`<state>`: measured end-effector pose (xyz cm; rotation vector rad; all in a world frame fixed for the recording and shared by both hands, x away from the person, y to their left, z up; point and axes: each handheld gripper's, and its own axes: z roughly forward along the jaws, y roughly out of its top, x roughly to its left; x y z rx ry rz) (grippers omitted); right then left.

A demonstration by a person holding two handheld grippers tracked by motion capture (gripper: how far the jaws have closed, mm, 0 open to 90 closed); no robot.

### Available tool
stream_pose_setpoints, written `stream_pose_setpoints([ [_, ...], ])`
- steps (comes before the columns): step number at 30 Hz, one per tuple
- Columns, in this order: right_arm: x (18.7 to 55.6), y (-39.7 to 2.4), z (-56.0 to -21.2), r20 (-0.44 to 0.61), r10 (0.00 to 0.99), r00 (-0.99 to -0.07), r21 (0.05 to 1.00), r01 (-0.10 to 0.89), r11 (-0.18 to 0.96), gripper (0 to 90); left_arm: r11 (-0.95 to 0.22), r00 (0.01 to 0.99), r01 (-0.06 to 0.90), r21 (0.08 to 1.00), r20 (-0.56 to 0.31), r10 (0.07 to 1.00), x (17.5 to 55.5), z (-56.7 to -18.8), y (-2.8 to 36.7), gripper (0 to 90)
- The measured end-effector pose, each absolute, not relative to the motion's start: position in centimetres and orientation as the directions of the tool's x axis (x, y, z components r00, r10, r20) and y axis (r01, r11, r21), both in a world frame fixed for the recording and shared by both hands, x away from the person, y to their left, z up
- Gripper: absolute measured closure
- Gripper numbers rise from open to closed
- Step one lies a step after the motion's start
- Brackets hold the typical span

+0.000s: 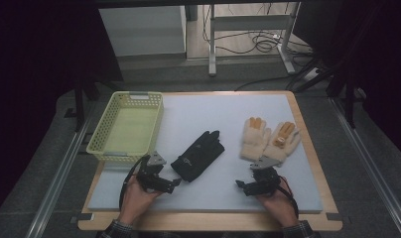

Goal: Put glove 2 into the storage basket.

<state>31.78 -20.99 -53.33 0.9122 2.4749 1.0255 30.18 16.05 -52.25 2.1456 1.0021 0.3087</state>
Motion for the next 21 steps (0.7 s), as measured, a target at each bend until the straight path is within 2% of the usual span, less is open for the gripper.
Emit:
stream_pose_setpoints([
  [10, 31.8, -21.0, -53.3, -0.041, 0.661, -0.749, 0.717, 0.439, 0.541, 16.3, -0.461, 0.686, 0.556, 0.691, -0.069, 0.724, 33.1, -50.9, 12.6, 0.0],
  [21, 31.8, -21.0, -53.3, -0.041, 0.661, -0.749, 0.718, 0.438, 0.541, 16.3, -0.501, 0.700, 0.567, 0.653, -0.062, 0.712, 36.4, -51.6, 9.1, 0.0],
])
